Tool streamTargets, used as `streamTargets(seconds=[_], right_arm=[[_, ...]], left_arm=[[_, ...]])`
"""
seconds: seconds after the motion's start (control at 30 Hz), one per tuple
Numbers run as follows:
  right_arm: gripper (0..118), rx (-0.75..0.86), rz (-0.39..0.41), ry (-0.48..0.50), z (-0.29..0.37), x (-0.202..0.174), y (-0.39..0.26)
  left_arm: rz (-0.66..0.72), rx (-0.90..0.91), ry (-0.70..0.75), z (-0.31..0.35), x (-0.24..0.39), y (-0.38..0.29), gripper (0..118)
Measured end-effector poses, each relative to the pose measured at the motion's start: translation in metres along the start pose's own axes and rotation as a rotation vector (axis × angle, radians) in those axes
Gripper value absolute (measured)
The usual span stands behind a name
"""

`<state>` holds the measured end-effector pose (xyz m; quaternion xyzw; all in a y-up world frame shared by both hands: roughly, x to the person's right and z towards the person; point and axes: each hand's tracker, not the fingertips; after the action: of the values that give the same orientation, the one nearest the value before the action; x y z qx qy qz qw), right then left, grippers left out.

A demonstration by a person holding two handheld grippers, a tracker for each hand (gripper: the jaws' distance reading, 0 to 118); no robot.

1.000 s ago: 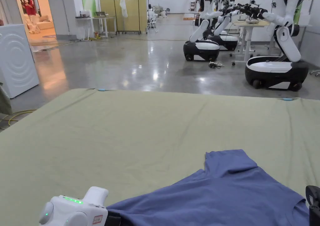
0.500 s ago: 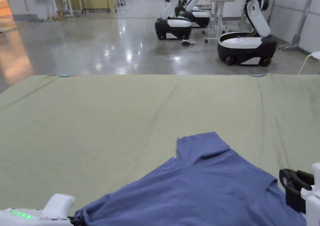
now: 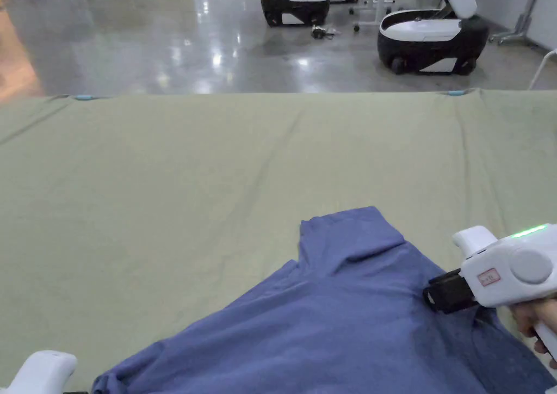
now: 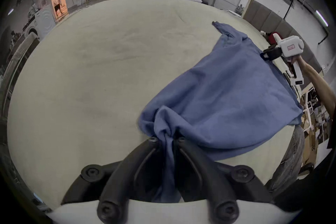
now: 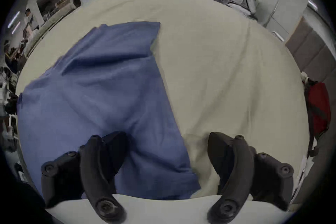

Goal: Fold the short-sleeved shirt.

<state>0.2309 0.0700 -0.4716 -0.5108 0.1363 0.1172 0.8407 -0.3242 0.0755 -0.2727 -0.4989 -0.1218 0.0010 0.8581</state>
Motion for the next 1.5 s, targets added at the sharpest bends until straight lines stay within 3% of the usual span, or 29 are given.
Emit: streamTargets(seconds=[0.07, 0.1, 0.17, 0.27, 0.37, 0.43, 0.67, 0.73, 0.87, 1.07, 1.2, 1.4, 1.5], right_arm=[[72, 0.044, 0.048, 0.044, 0.009, -0.007, -0.008], [57, 0.065, 0.064, -0.007, 0.013, -0.013, -0.009], [5, 0.075, 0.066, -0.027, 0.015, -0.025, -0.013], [5, 0.094, 0.089, -0.075, 0.022, -0.036, -0.012], [5, 0.176, 0.040, -0.054, 0.056, -0.033, -0.001], [5, 0.275, 0.050, -0.048, 0.095, -0.031, 0.011], [5, 0.530, 0.118, -0.170, 0.242, -0.040, 0.074], [5, 0.581, 0.130, -0.253, 0.274, -0.036, 0.093], [5, 0.670, 0.113, -0.384, 0.330, -0.017, 0.140], [5, 0.815, 0.013, -0.519, 0.374, 0.010, 0.213], [5, 0.912, -0.072, -0.573, 0.378, 0.024, 0.255], [5, 0.977, -0.072, -0.654, 0.357, 0.032, 0.289], [5, 1.014, -0.085, -0.632, 0.336, 0.032, 0.282]], left_arm=[[-0.013, 0.025, 0.015, 0.000, 0.005, -0.005, 10], [-0.018, 0.050, 0.015, -0.001, 0.004, -0.010, 10], [0.014, 0.065, 0.014, 0.000, 0.003, -0.012, 10], [0.150, 0.070, -0.068, 0.002, -0.008, -0.009, 10], [0.286, 0.139, -0.264, 0.014, -0.026, 0.001, 10], [0.363, 0.194, -0.257, 0.027, -0.030, 0.012, 9], [0.222, 0.423, -0.352, 0.097, -0.005, 0.092, 10], [0.225, 0.465, -0.377, 0.115, 0.000, 0.120, 10], [0.149, 0.592, -0.323, 0.147, 0.003, 0.190, 10], [0.093, 0.717, -0.227, 0.166, 0.009, 0.305, 10], [0.060, 0.806, -0.134, 0.171, 0.028, 0.371, 10], [0.000, 0.957, -0.029, 0.173, 0.044, 0.431, 10], [-0.003, 0.976, -0.017, 0.161, 0.049, 0.431, 10]])
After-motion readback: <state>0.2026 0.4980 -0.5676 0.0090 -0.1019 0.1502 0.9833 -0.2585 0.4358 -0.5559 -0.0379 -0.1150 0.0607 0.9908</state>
